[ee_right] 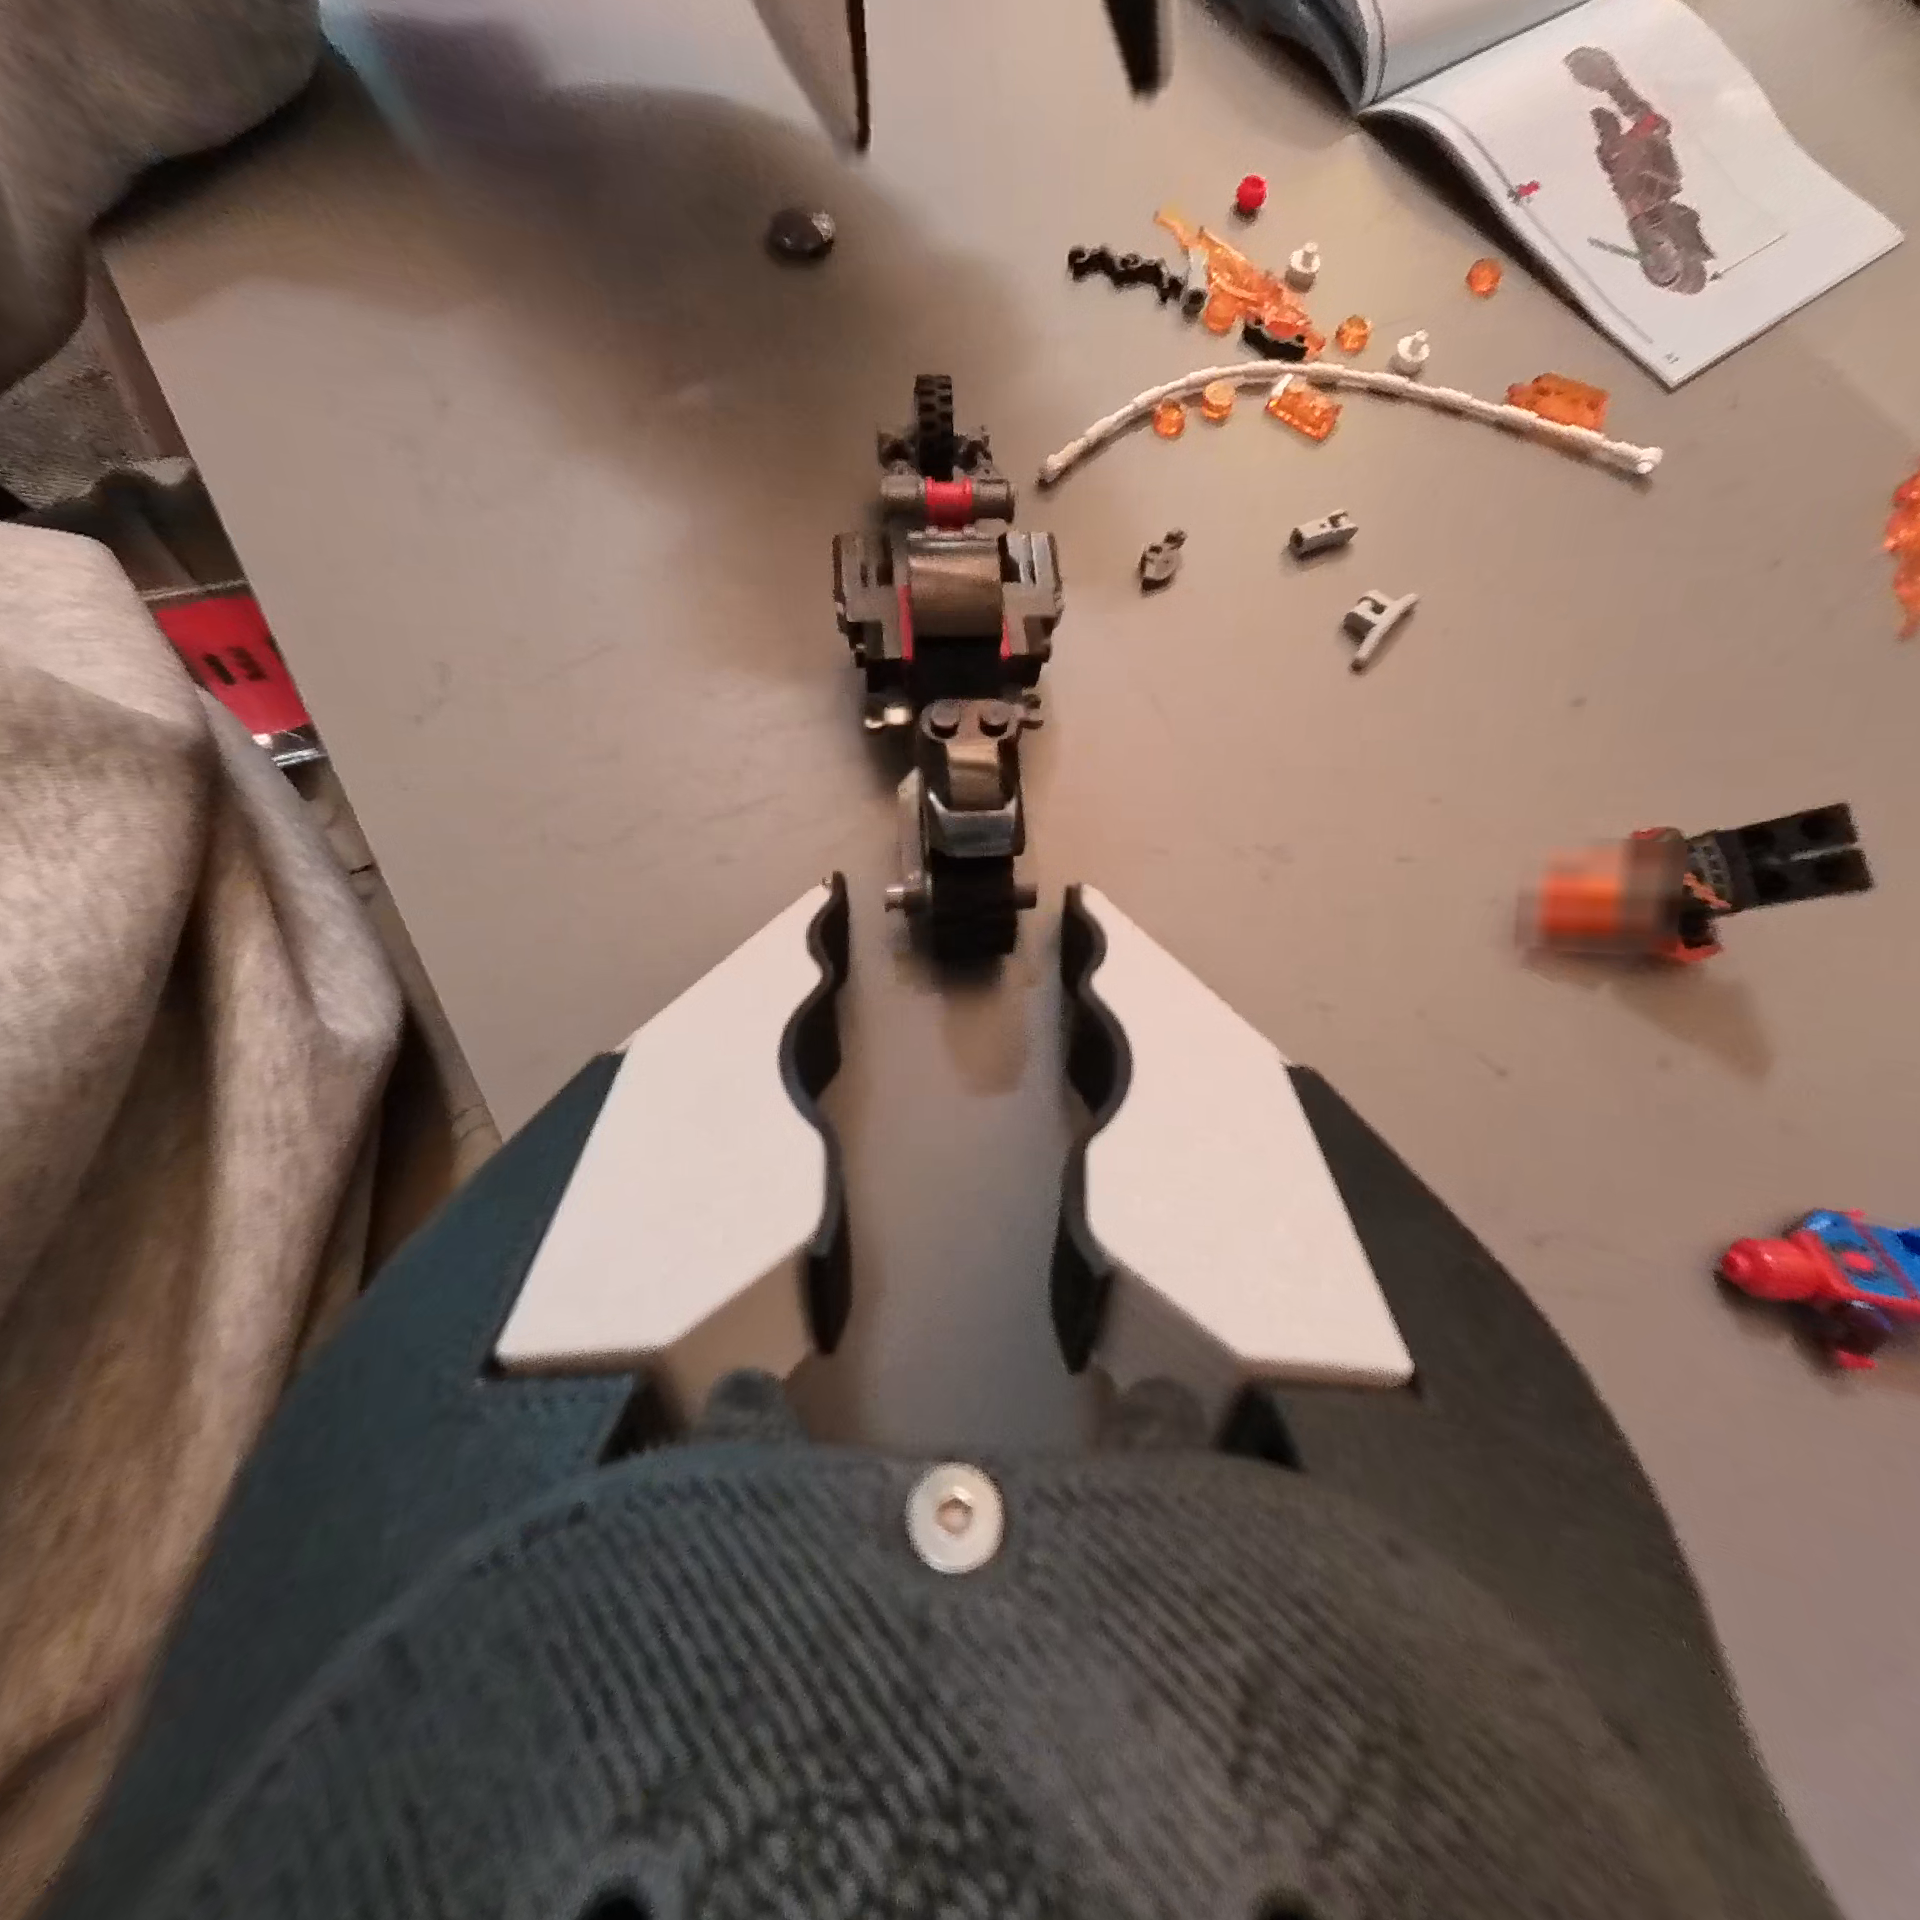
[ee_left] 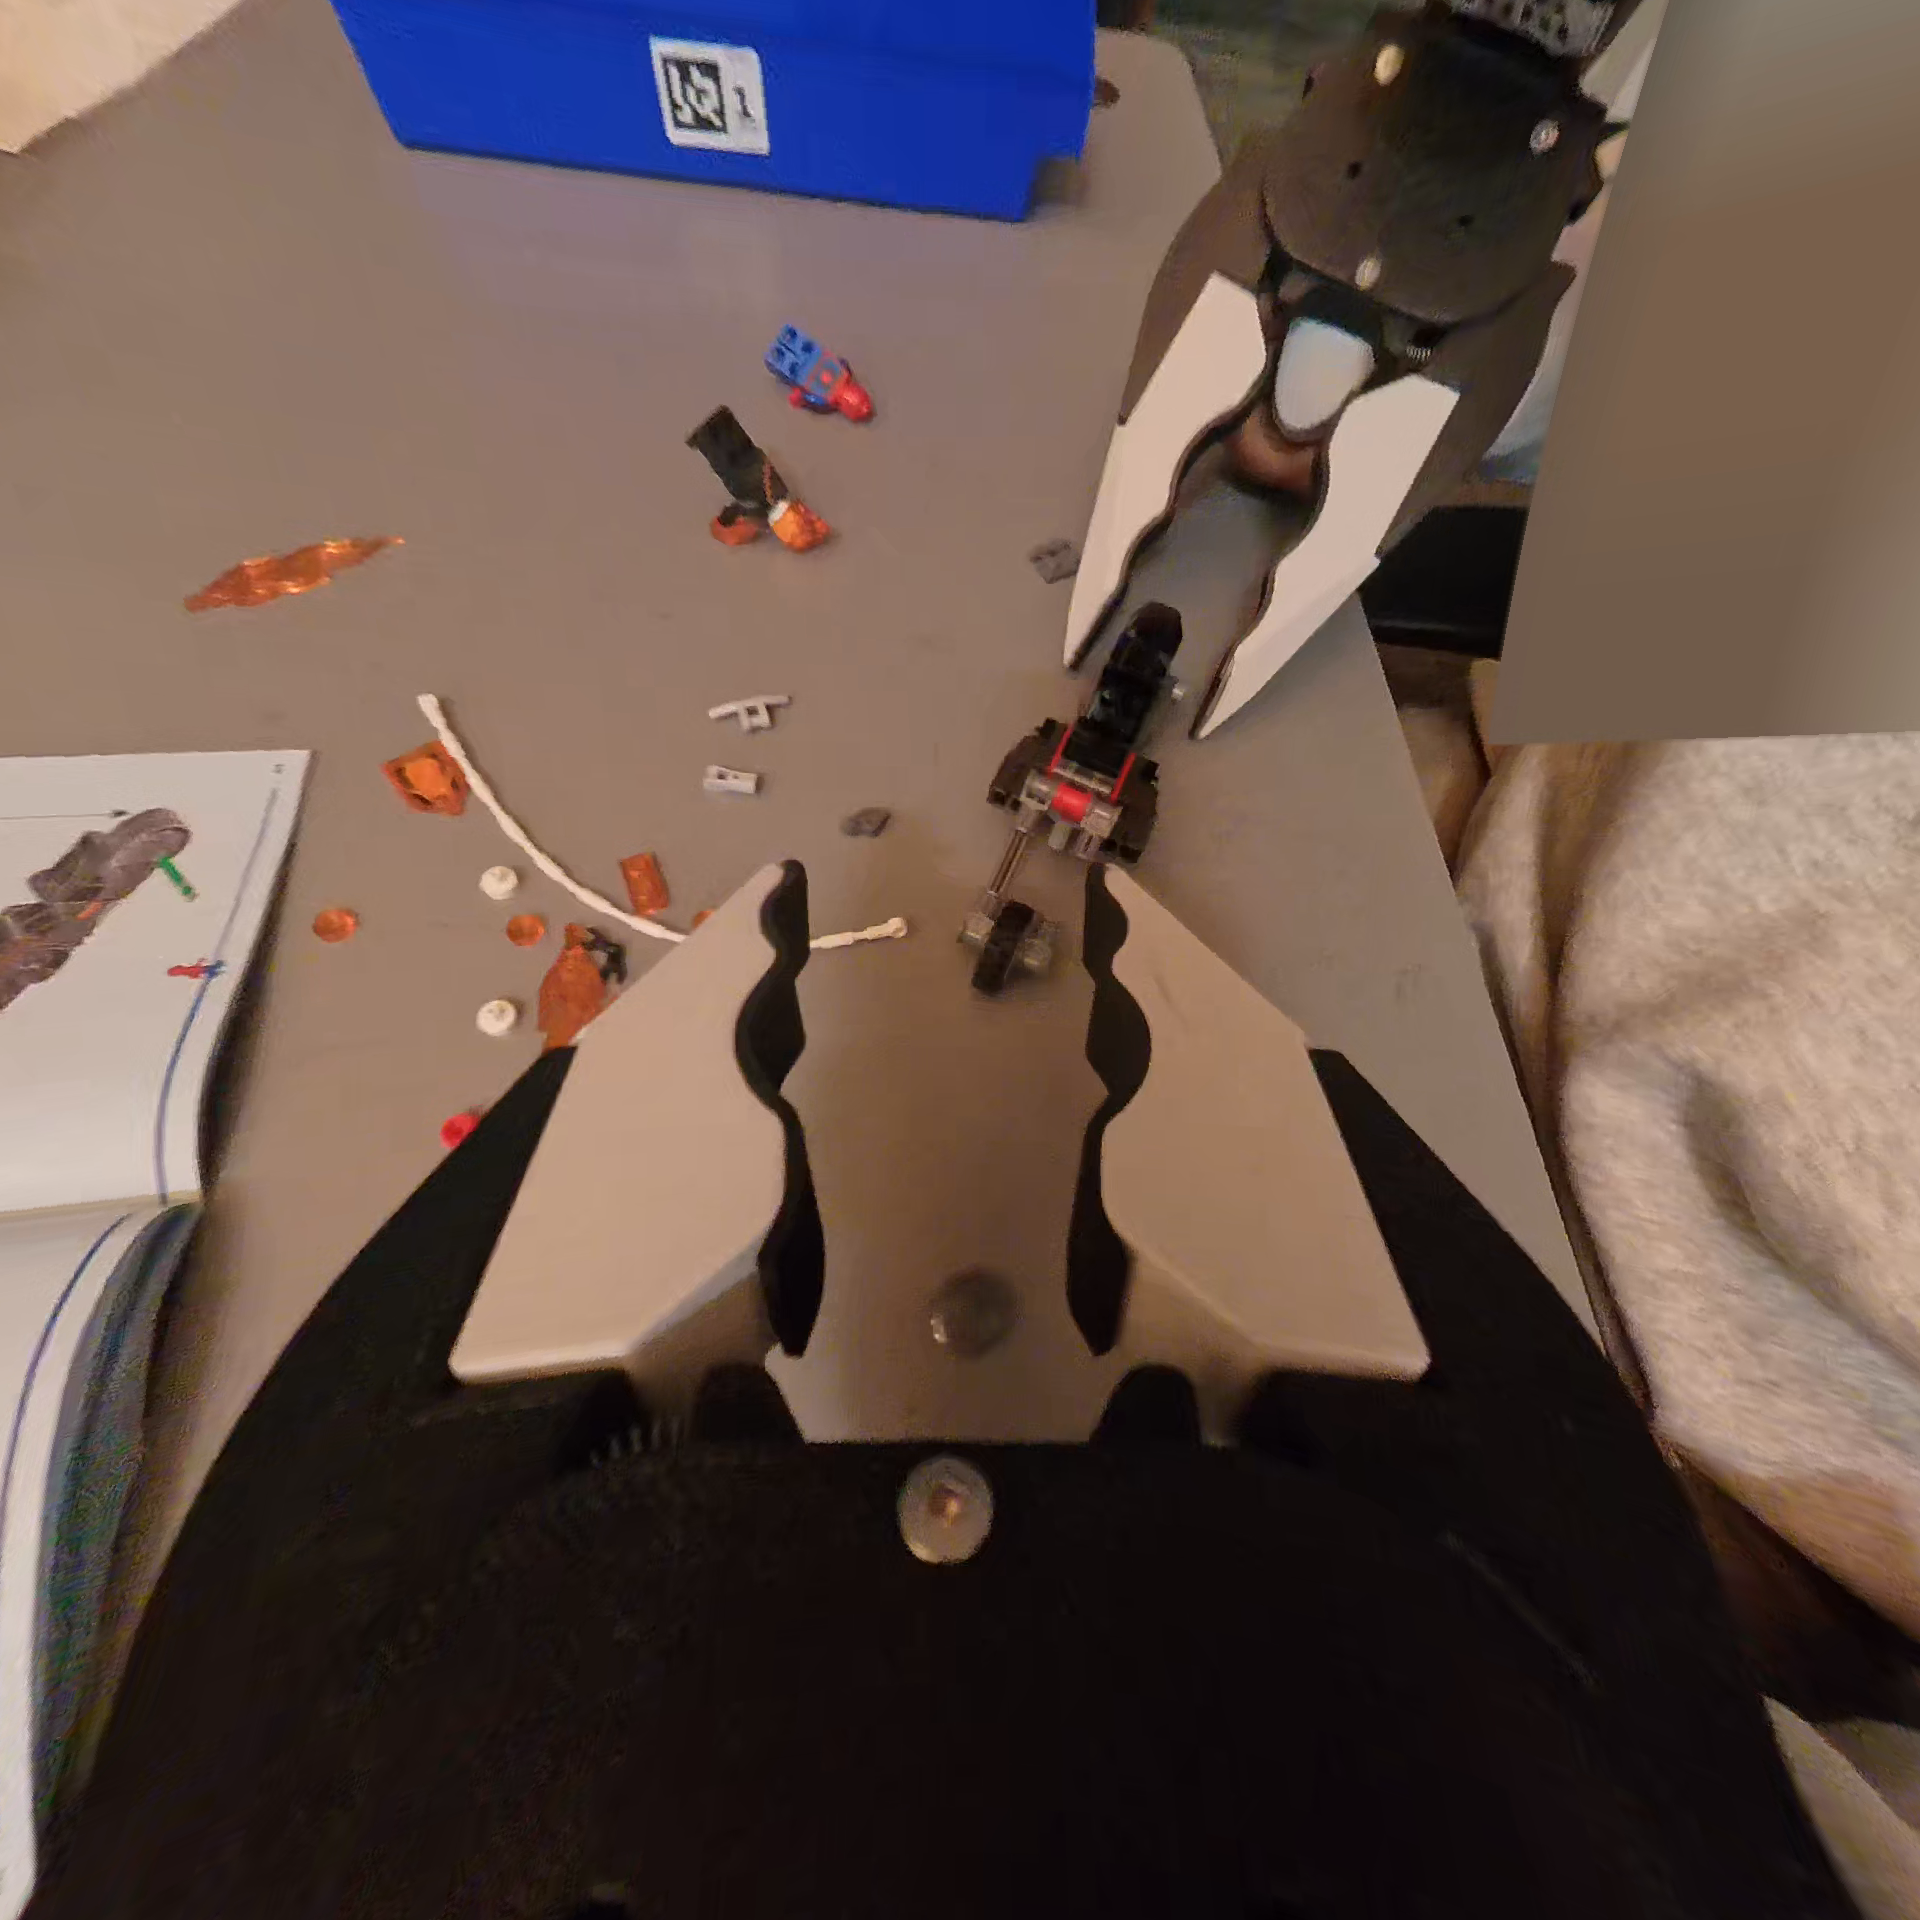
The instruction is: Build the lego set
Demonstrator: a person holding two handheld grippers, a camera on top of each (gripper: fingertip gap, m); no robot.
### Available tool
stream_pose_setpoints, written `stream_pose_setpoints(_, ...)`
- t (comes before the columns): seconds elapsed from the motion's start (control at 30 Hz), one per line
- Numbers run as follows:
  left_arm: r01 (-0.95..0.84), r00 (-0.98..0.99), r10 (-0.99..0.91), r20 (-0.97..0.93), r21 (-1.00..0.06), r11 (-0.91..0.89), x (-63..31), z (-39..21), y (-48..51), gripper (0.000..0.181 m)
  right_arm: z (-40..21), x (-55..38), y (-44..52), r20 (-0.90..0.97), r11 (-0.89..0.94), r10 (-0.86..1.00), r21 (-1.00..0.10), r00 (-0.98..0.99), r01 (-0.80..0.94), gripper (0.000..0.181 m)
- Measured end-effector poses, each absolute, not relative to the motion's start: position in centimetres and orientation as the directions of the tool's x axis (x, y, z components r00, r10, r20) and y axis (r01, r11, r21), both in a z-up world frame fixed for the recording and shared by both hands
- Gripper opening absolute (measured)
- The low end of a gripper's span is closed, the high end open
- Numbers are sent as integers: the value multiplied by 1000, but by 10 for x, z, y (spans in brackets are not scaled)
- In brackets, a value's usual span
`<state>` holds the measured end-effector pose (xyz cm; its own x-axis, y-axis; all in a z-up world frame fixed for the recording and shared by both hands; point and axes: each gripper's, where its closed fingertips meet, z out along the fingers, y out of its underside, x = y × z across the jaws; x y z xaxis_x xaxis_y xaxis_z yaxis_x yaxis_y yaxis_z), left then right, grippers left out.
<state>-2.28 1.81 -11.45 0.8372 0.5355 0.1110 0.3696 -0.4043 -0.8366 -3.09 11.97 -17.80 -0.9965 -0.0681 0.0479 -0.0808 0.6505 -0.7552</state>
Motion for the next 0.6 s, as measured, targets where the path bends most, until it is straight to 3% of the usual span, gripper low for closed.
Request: stream_pose_setpoints(0.6,305,911,410,46,-744,-594,-21,-158,100,67,-165,-25,120,111,605,-67,-786,-992,-129,31)
